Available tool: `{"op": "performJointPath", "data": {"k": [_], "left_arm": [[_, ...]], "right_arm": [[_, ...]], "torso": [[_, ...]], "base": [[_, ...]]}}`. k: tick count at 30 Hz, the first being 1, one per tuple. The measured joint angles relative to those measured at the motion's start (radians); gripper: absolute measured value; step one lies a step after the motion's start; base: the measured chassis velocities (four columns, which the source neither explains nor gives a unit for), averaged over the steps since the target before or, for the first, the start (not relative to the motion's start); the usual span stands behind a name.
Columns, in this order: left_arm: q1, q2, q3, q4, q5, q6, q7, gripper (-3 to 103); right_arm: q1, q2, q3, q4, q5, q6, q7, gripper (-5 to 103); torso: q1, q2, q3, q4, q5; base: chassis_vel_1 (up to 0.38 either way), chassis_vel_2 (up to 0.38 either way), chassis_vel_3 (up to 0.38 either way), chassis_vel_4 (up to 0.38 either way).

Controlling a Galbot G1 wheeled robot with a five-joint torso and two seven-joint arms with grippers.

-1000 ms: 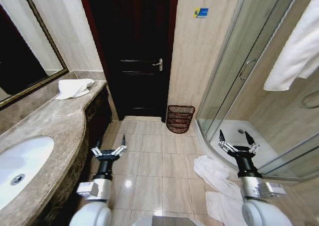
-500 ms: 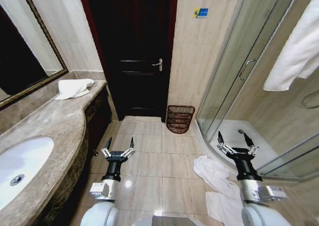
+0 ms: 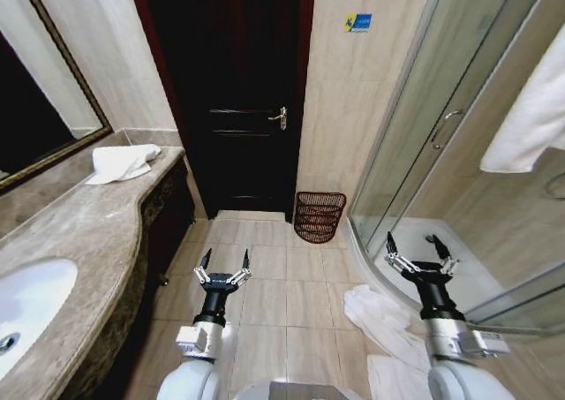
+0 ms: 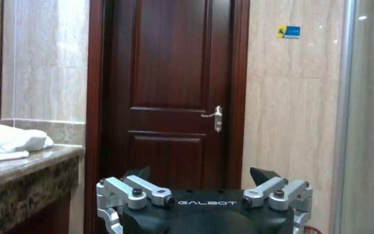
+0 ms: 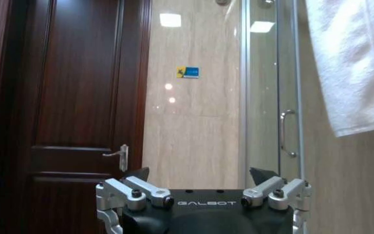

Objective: Discard the used towel into the hamper.

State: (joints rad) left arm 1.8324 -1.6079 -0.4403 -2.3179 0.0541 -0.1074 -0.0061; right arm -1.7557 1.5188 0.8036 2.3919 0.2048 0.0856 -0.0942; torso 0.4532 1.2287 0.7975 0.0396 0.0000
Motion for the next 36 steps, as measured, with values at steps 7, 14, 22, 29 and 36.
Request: {"op": "performJointPath", "data": {"k": [7, 14, 22, 29, 36], "left_arm": [[-0.005, 0.000, -0.001, 0.007, -0.001, 0.000, 0.000, 100], [-0.007, 0.000, -0.004, 0.009, -0.003, -0.002, -0.002, 100], [-0.010, 0.000, 0.005, 0.019, -0.018, -0.014, -0.004, 100], [-0.016, 0.000, 0.014, 0.019, -0.073, -0.029, -0.001, 100], [-0.015, 0.000, 0.013, 0.014, -0.104, -0.037, 0.005, 100]], "right_arm": [[0.003, -0.005, -0.003, -0.009, 0.003, 0.000, 0.000, 100], [0.005, -0.009, -0.003, -0.009, 0.010, 0.000, 0.003, 100], [0.006, -0.007, -0.007, -0.014, 0.002, 0.000, 0.018, 100], [0.004, -0.007, -0.012, -0.014, -0.005, 0.000, 0.016, 100], [0.005, -0.008, -0.018, -0.011, -0.008, -0.001, 0.013, 100]], "torso": [[0.000, 0.000, 0.000, -0.0003, 0.0000], [0.000, 0.000, 0.000, -0.0002, 0.0000], [0.000, 0.000, 0.000, -0.0002, 0.0002], [0.000, 0.000, 0.000, 0.0000, 0.0001], [0.000, 0.000, 0.000, -0.0003, -0.0002]], "base": [[-0.115, 0.126, 0.114, -0.119], [-0.132, 0.129, 0.127, -0.136], [-0.150, 0.146, 0.157, -0.147], [-0.153, 0.148, 0.144, -0.146], [-0.161, 0.154, 0.156, -0.160]]}}
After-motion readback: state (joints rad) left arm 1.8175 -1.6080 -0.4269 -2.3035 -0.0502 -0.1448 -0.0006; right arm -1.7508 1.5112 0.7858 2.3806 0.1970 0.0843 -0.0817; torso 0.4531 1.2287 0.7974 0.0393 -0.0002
